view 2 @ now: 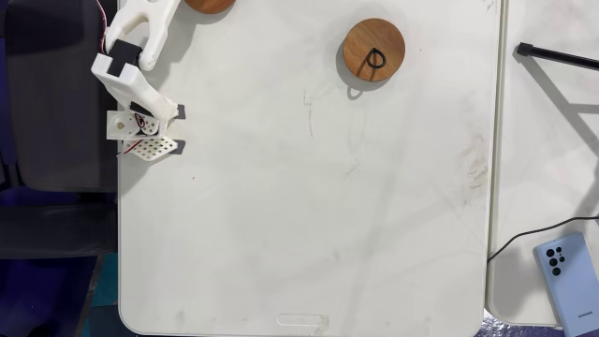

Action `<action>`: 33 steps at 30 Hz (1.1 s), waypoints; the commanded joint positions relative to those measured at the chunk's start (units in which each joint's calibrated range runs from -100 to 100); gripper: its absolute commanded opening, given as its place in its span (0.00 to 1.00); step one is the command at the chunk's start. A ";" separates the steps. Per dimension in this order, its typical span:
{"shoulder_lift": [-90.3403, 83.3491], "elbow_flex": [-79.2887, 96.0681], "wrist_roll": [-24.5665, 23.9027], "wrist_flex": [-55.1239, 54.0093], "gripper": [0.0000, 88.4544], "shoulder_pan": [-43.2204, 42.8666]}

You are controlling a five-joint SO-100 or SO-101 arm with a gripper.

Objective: Pick the lid with the red cross and place it on the side.

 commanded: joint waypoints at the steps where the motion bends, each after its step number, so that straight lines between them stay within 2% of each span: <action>1: -0.65 -0.23 -0.23 -0.49 0.01 0.41; 5: -0.57 -0.23 -0.18 -0.57 0.06 0.41; 11: 0.11 -0.32 0.26 -0.57 0.22 0.48; 15: 0.11 -0.42 0.26 -0.57 0.29 0.41; 28: -0.82 -0.14 0.31 0.54 0.30 0.48; 33: -0.82 -0.23 -0.08 4.82 0.30 0.41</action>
